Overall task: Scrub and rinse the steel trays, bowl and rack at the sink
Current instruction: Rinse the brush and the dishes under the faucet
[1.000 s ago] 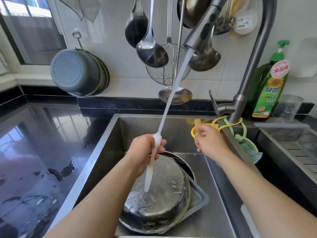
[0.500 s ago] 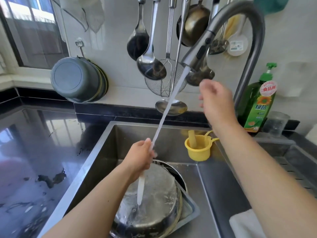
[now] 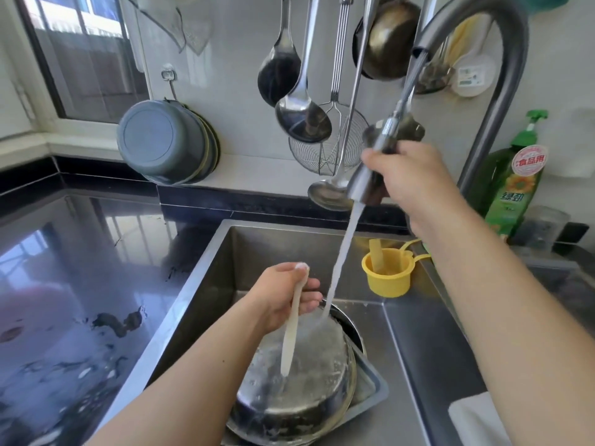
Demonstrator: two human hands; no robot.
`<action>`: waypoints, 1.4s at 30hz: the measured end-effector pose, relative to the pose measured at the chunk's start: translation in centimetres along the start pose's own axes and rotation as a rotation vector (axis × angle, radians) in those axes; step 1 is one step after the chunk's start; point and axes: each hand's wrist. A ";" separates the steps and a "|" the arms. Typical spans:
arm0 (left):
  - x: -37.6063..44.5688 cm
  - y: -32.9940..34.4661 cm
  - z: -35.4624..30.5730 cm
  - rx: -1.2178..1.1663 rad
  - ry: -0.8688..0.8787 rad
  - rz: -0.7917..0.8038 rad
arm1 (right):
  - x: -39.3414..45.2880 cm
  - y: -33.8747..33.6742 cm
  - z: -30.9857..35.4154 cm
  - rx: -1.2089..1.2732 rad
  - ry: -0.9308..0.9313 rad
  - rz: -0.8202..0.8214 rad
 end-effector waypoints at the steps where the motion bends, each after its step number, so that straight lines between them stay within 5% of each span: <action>1: 0.0 0.1 0.0 0.002 -0.005 -0.002 | -0.9 0.4 -0.7 -0.022 0.018 0.039; 7: 0.3 0.1 0.3 0.008 -0.008 0.003 | -2.3 2.8 -1.7 0.043 0.100 0.177; 13: 0.2 0.2 0.9 0.624 0.250 -0.128 | -1.6 3.4 -2.4 0.116 0.066 0.160; 22: -0.1 0.3 0.9 0.409 0.190 0.164 | -0.7 1.5 -4.4 -0.314 -0.027 0.032; 34: 0.1 0.2 1.2 0.378 0.210 0.238 | -0.4 1.4 -4.4 -0.261 -0.018 0.075; 42: -0.8 1.5 0.2 0.469 0.319 0.127 | -0.3 1.4 -4.2 -0.132 0.012 0.155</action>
Point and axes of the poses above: each hand's wrist, its own x-axis towards the middle knuckle, its own y-axis out of the palm, z = x × y, and after that the axes turned 1 degree about x, right-handed
